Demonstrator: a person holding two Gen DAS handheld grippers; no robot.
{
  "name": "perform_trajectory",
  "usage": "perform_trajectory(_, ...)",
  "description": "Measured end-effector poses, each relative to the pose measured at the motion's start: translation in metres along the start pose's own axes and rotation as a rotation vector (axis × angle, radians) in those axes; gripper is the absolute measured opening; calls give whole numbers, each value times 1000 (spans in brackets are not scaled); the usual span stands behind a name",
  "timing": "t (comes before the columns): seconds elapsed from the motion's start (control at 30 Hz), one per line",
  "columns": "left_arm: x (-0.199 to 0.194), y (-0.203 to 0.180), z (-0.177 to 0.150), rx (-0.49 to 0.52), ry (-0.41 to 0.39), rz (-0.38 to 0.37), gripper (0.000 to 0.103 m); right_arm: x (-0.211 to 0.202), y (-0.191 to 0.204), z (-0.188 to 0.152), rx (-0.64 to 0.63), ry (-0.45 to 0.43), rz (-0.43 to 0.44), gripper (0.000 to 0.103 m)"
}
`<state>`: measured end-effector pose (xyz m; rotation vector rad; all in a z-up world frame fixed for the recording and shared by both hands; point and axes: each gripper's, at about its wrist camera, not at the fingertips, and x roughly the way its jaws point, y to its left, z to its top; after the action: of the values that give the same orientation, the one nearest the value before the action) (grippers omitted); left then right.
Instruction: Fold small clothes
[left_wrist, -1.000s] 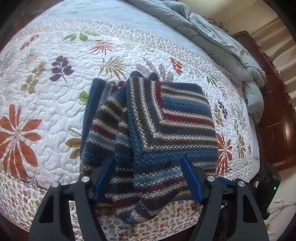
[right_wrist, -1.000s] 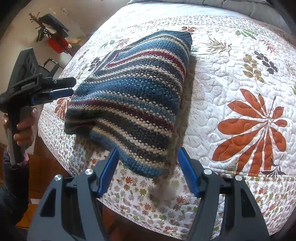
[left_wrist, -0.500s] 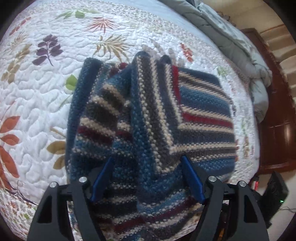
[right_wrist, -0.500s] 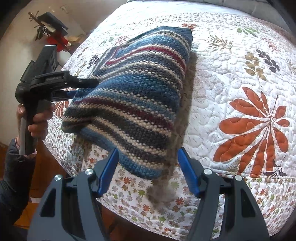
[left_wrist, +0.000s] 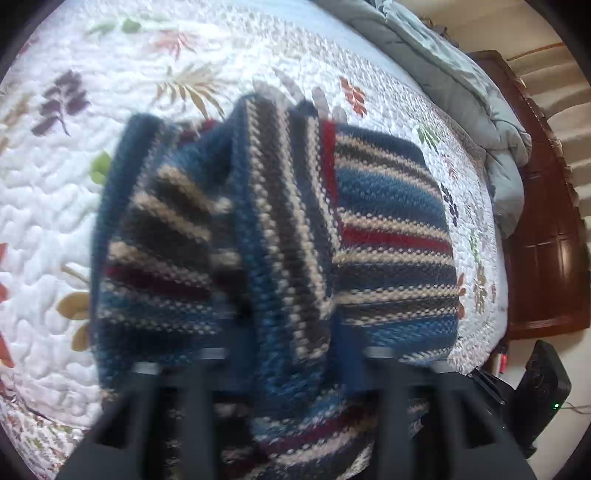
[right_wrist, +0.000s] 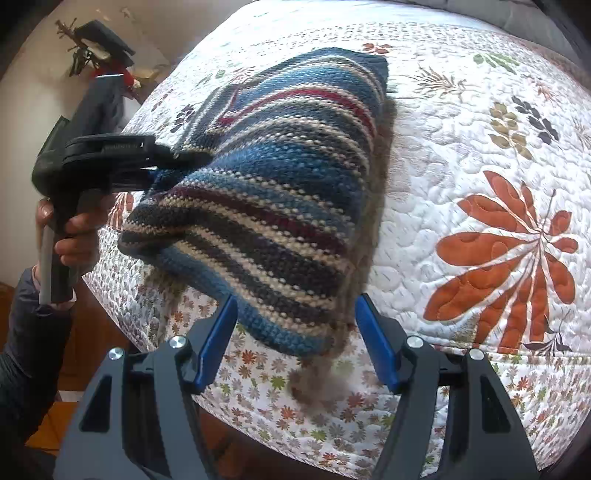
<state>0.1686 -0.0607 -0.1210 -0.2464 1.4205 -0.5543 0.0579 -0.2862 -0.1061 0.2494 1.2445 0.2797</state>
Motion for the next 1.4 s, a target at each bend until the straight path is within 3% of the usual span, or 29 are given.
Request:
perform_trajectory(0.13, -24, 9, -1, -83, -65, -59, 19, -3, -4, 0, 19, -2, -9, 66)
perform_trajectory(0.2, -50, 11, -2, -87, -134, -80, 18, -4, -4, 0, 16, -4, -7, 66)
perform_trajectory(0.4, -109, 32, -10, -82, -234, 6, 18, -6, 2, 3, 4, -9, 25, 68)
perform_trajectory(0.5, -109, 61, -13, -154, -226, 35, 18, -3, 10, 7, -14, -13, 23, 68)
perform_trajectory(0.63, -68, 89, -18, -208, -139, 62, 18, 6, 17, 11, -24, 3, 24, 68)
perform_trajectory(0.83, -66, 66, -23, -170, -169, 22, 19, 4, 19, 14, -22, 2, -11, 68)
perform_trajectory(0.97, -65, 53, -19, -139, -159, -14, 19, 0, 20, 18, 8, -11, 57, 68)
perform_trajectory(1.1, -45, 46, -14, -129, -122, 7, 20, 2, 32, 22, -12, -8, 71, 71)
perform_trajectory(1.2, -36, 49, -16, -118, -121, 33, 22, 19, 40, 22, -13, 47, 48, 70)
perform_trajectory(1.23, -36, 50, -16, -115, -121, 31, 23, 28, 40, 21, -4, 76, 44, 63)
perform_trajectory(1.27, -35, 53, -17, -120, -118, 22, 24, 33, 39, 21, 0, 92, 35, 56)
perform_trajectory(1.4, -34, 68, -15, -155, -83, -44, 26, 59, 28, 12, 19, 155, -14, 55)
